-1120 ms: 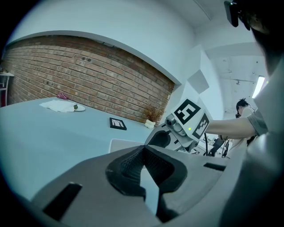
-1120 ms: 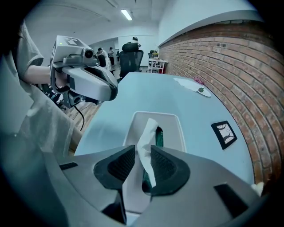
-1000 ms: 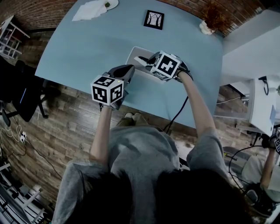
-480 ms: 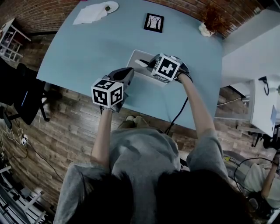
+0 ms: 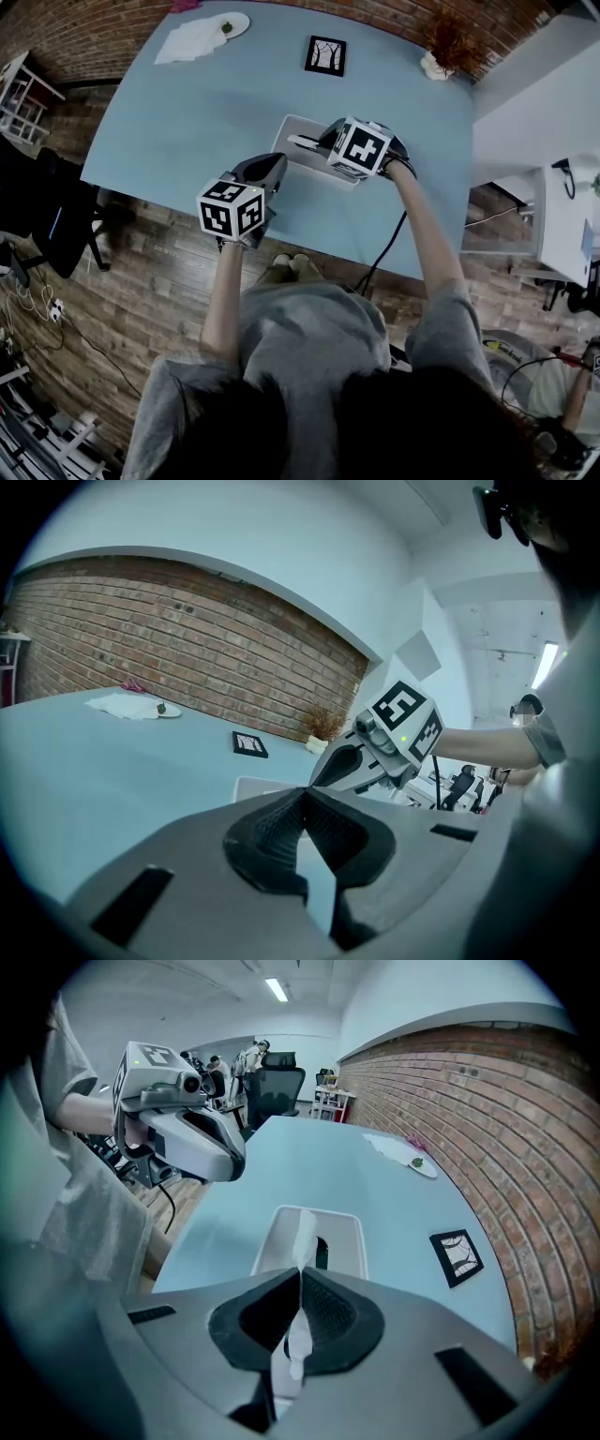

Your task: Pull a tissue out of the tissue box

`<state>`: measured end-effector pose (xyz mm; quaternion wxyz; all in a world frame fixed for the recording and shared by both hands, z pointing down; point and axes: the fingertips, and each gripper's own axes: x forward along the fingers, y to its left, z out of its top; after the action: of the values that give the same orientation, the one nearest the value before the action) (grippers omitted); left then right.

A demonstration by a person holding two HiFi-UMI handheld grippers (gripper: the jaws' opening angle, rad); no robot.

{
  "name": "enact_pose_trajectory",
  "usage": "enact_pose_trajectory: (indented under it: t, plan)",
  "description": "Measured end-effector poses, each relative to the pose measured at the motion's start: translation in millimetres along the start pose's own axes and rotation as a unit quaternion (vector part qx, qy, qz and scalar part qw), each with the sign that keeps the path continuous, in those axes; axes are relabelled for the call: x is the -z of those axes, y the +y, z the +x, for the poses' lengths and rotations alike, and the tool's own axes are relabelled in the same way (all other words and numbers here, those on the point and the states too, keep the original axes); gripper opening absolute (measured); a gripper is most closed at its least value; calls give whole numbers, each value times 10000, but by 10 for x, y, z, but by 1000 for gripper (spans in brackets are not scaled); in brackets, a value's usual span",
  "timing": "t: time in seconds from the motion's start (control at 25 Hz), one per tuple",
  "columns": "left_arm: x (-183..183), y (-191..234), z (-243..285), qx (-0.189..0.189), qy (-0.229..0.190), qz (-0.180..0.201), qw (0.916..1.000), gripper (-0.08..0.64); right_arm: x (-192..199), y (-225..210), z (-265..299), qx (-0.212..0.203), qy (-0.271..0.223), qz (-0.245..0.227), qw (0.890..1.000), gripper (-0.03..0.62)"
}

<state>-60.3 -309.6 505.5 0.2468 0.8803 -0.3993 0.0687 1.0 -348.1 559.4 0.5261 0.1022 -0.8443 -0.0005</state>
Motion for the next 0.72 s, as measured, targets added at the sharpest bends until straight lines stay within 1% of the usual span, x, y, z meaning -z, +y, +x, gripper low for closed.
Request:
enact_pose_trajectory:
  t: [0.72]
  plan:
    - [-81,-173,-8,160,-45,242,9996,3,-66,-60,-383,306,-349,111,9989,6]
